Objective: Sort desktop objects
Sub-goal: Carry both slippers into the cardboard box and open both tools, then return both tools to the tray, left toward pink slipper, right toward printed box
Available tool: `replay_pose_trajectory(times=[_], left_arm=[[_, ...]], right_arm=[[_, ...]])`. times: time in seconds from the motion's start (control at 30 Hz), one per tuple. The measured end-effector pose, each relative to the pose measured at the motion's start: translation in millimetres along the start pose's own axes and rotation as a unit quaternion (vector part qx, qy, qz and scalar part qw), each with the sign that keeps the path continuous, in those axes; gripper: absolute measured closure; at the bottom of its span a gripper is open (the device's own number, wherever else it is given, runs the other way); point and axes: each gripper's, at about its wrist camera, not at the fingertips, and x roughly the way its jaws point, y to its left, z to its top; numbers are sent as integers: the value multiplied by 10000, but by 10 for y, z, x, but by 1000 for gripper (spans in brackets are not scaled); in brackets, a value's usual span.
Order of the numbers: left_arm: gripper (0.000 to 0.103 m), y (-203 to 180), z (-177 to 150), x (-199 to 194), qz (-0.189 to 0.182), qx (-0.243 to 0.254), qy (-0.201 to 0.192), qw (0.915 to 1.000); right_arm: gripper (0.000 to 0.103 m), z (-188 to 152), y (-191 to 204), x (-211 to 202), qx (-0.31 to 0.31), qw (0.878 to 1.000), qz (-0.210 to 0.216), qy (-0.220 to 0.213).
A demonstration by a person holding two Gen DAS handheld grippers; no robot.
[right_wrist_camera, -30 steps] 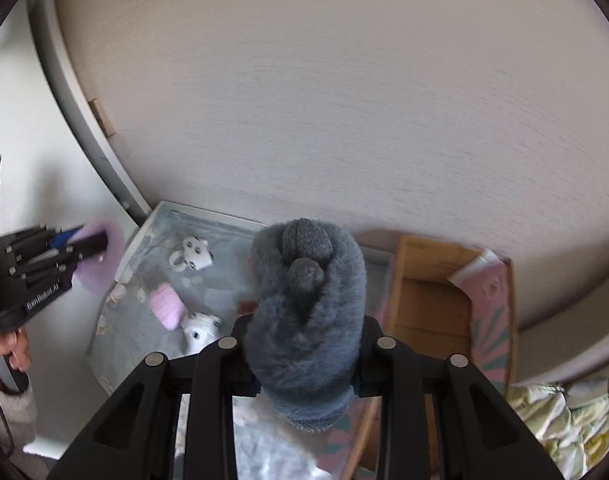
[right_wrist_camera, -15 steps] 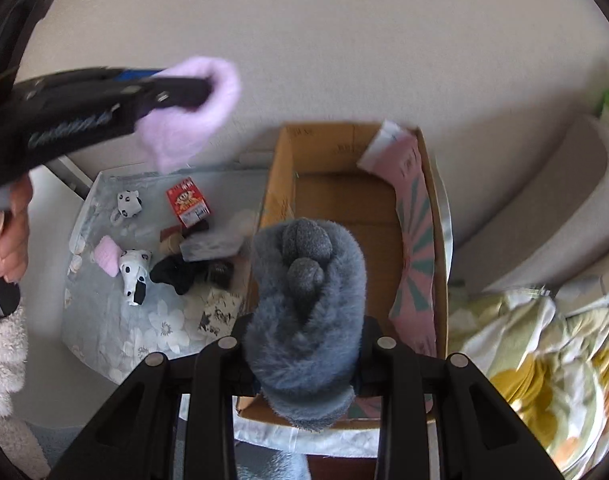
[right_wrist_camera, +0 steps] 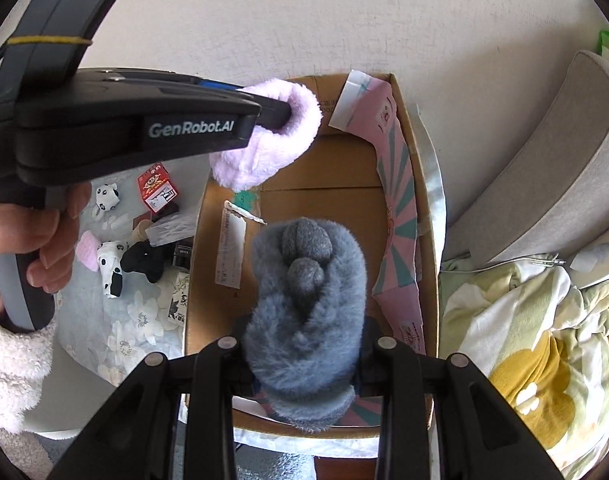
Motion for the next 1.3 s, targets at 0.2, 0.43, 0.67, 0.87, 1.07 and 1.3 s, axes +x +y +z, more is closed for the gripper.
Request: replay_pose_trajectory(times=[0.2,0.43,0.67,0.87,1.07,1.3], left_arm=[[80,12,4,-26,-100,157,-114,9998],[0,47,6,-303,436,350,-587,9967],[0,254,-36,-502,415,91,-678,9968],[0,404,-141,-698,392,-42,-744,9965],[0,610,-272,-948,418,-192,-849,9953],[0,959,-459,-1403,544,-351,-1047,9924]], right_arm=[[55,24,-13,24,-100,9999,-61,-15],[38,79,-87,-71,127,9996,104,-210],[38,68,-34,-155,82,9993,-99,-342],[38,63,27,-220,219,9987,-144,-437],[38,49,109,-342,233,9982,-191,-527],[38,30,261,-492,198,9979,-235,-574]])
